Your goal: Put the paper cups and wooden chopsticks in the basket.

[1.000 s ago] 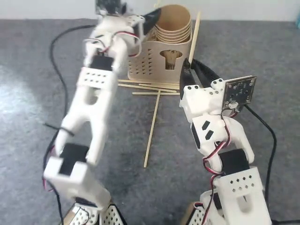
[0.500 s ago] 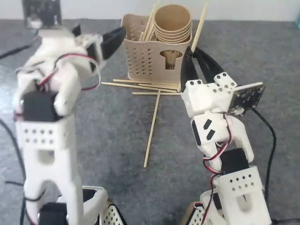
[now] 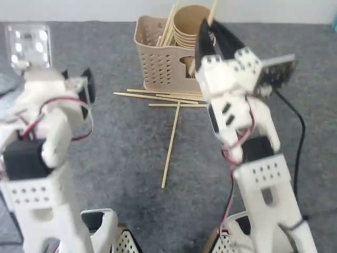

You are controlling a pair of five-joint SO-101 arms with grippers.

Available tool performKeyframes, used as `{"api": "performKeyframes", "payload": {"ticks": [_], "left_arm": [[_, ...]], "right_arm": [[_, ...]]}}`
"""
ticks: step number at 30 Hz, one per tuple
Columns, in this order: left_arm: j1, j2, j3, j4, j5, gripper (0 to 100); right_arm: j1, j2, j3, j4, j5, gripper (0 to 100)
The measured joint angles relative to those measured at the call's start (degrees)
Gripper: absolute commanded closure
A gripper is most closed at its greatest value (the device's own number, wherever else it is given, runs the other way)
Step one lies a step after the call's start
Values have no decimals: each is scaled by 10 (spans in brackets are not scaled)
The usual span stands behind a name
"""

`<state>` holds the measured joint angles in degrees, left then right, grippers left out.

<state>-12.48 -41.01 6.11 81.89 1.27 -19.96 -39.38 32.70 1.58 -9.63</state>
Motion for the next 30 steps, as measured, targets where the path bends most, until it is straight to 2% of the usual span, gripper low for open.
{"api": "performKeyframes", "payload": {"ticks": [4,9,16,21,27,30], "left_arm": [[-40,-89,117,-8,-7,874],[-87,-225,324,-74,-10,877],[-96,-394,606,-156,-10,877],[-96,-447,655,-173,-11,877],[-86,-446,672,-174,-11,877],[-84,-446,672,-174,-11,876]], "right_arm": [[0,93,-96,0,-34,990],[-5,195,-200,0,-50,990],[-14,377,-366,0,-55,990],[-19,498,-491,0,-55,987],[-24,651,-638,0,-47,985],[-24,709,-687,30,-27,943]]}}
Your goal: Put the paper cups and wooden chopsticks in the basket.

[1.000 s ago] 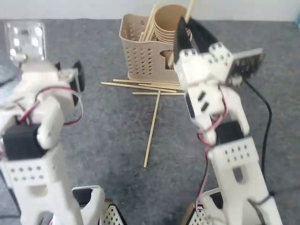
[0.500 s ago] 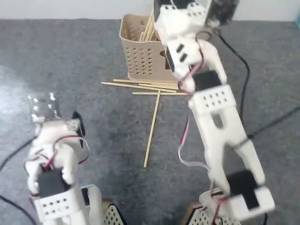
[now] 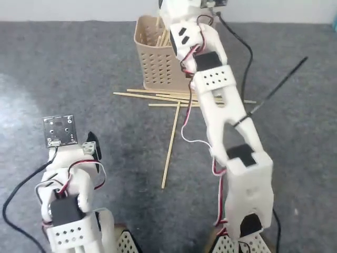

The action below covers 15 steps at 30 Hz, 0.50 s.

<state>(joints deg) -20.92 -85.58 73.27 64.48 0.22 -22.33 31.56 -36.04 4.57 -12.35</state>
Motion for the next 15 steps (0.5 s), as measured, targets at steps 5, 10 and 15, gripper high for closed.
{"api": "performKeyframes", "payload": {"ticks": [5,10,15], "left_arm": [[0,0,0,0,0,876],[0,0,0,0,0,875],[0,0,9,-6,0,875]], "right_arm": [[-2,47,-60,90,15,805],[-3,50,-104,156,18,803],[-11,19,-156,297,18,833]]}}
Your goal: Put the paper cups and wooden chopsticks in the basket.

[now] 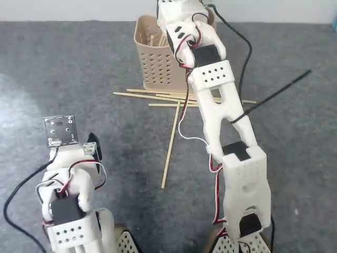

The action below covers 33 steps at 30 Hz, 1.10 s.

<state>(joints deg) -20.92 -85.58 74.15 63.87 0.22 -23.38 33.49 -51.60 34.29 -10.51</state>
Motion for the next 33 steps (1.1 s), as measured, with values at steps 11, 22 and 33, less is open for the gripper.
{"api": "performKeyframes", "payload": {"ticks": [11,22,33], "left_arm": [[0,0,11,-11,0,875],[0,0,11,-11,0,877],[0,0,11,-11,-14,876]], "right_arm": [[-31,-202,-25,346,0,976],[-97,-349,-26,619,-33,972],[-126,-477,82,662,-93,990]]}}
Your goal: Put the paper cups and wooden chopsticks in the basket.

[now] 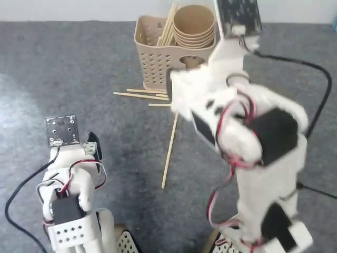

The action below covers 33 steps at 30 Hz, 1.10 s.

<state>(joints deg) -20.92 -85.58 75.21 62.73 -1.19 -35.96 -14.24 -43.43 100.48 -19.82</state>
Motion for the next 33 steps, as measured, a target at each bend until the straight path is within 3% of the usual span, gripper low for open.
{"api": "performKeyframes", "payload": {"ticks": [8,13,18,20,25,33], "left_arm": [[0,133,-52,-24,-4,874],[0,255,-67,-71,-4,874],[0,301,-69,-89,-4,873],[0,302,-69,-91,-4,873],[0,306,-69,-91,-4,873],[0,306,-69,-91,-4,873]], "right_arm": [[-10,-150,298,-50,-39,989],[-10,-230,556,-209,-66,983],[-10,-258,796,-415,-75,841],[-10,-258,859,-480,-75,835],[-6,-208,885,-542,-116,905],[-4,41,789,-548,-142,919]]}}
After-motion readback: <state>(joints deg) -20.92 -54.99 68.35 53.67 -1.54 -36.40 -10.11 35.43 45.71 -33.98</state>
